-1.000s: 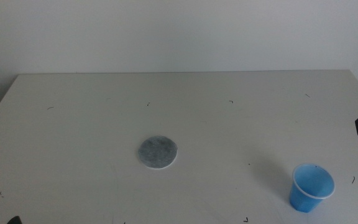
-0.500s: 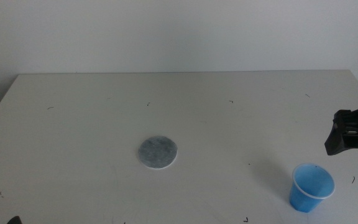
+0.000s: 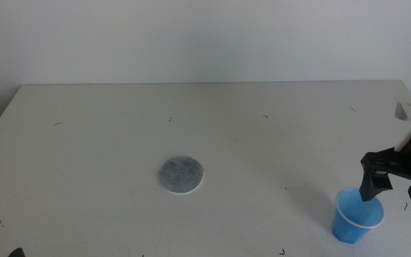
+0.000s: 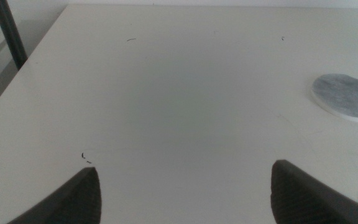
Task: Place an empty cup on a cup mat.
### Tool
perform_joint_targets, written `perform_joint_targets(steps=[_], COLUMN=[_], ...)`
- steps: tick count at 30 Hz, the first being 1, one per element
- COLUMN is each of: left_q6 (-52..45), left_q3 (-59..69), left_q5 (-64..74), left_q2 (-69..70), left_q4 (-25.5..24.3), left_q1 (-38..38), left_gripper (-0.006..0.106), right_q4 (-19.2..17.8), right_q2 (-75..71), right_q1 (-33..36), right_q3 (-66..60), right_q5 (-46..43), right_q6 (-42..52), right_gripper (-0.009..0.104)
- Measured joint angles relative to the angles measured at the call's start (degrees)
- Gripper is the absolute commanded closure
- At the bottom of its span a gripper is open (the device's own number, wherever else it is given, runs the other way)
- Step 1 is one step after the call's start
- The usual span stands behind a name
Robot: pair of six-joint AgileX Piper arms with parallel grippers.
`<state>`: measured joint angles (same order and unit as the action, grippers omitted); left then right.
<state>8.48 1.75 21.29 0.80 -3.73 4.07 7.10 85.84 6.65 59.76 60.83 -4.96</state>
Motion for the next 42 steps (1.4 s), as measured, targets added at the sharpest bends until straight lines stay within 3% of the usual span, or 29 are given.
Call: perform_joint_targets(steps=[16,28,42], left_q6=[0.0,0.0,0.0], left_q3=[0.0,0.0,0.0], left_q5=[0.0,0.0,0.0], left_q2=[0.0,0.0,0.0], left_q4=[0.0,0.0,0.0], left_q1=[0.0,0.0,0.0], left_gripper=[-0.005,-0.005,-0.005], right_q4=[-0.2,0.0,0.5], right_q2=[8.7,9.1,6.2], right_q1=[0.0,0.0,3.9], right_q3=[-2.1,-2.8,0.2], right_q5=[-5.9,-6.7,-3.6], right_q6=[-0.3,-0.3,-1.9], right_gripper=[0.041,0.096,0.096])
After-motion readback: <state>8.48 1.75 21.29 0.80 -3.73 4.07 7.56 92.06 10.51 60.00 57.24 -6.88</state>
